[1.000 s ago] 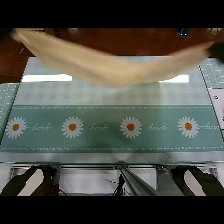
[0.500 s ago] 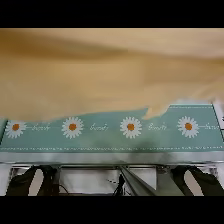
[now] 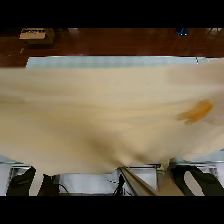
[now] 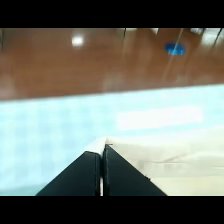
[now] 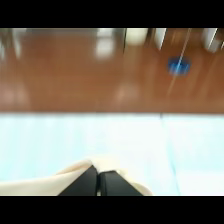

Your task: Fold the shirts.

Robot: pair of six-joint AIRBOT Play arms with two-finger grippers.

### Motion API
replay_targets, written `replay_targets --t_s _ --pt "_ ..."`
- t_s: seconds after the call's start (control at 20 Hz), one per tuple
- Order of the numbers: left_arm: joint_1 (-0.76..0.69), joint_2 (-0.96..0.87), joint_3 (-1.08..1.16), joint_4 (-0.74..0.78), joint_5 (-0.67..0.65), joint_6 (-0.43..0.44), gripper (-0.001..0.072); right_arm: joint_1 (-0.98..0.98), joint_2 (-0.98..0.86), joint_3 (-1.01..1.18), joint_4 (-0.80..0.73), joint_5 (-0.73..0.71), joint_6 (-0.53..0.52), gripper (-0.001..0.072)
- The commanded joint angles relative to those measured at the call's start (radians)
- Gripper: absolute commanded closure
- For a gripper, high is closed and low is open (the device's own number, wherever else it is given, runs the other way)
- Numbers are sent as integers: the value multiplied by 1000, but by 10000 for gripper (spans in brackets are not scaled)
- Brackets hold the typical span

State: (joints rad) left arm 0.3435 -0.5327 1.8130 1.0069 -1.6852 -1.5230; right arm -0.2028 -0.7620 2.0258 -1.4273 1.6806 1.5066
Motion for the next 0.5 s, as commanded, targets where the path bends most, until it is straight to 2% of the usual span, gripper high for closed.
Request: replay_targets --t_s 0.0,0.1,0.25,0.3,0.45 --pt "1 -23 -122 11 -150 19 686 67 -102 -42 -40 128 -17 693" --pt "1 -36 -299 11 -76 46 686 97 -224 -66 -47 128 -25 693" --pt "-2 -89 -565 6 124 50 686 125 -460 -72 -49 107 -38 693" --pt "-2 -126 -634 -12 184 77 686 135 -535 -72 -48 95 -38 693" --pt "-3 -288 -720 -23 312 128 686 175 -737 -72 -47 17 -39 692"
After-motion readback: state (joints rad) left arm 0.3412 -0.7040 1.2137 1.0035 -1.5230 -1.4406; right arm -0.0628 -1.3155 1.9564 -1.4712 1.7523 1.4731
